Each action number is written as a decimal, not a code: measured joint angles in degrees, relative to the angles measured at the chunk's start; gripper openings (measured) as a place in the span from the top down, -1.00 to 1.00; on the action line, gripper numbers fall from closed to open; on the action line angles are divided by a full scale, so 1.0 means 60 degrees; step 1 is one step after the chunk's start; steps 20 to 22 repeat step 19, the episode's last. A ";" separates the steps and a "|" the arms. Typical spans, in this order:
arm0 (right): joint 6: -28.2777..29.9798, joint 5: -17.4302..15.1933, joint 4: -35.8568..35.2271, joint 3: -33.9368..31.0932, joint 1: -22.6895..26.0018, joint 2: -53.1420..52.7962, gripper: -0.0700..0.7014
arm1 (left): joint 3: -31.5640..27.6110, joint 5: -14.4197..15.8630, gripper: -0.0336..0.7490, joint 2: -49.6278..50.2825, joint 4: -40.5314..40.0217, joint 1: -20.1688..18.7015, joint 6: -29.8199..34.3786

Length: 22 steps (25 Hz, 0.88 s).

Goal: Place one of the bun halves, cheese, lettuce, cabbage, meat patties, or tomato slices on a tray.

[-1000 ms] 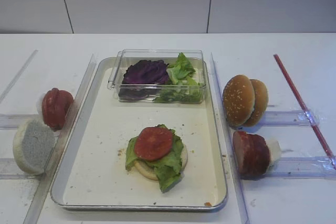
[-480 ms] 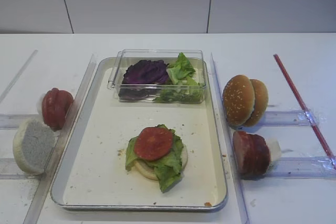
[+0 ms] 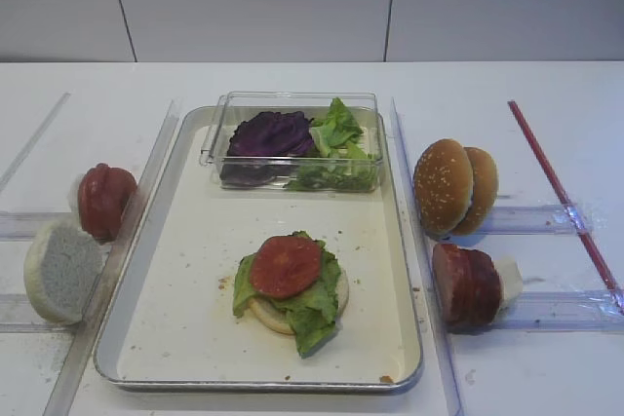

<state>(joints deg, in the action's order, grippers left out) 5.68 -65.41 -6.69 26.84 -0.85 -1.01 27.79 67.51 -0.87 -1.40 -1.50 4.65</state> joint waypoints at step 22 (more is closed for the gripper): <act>0.0000 0.0000 0.0000 0.0000 0.0000 0.0000 -0.78 | 0.0000 0.0000 -0.35 0.0000 0.0000 0.0000 0.0000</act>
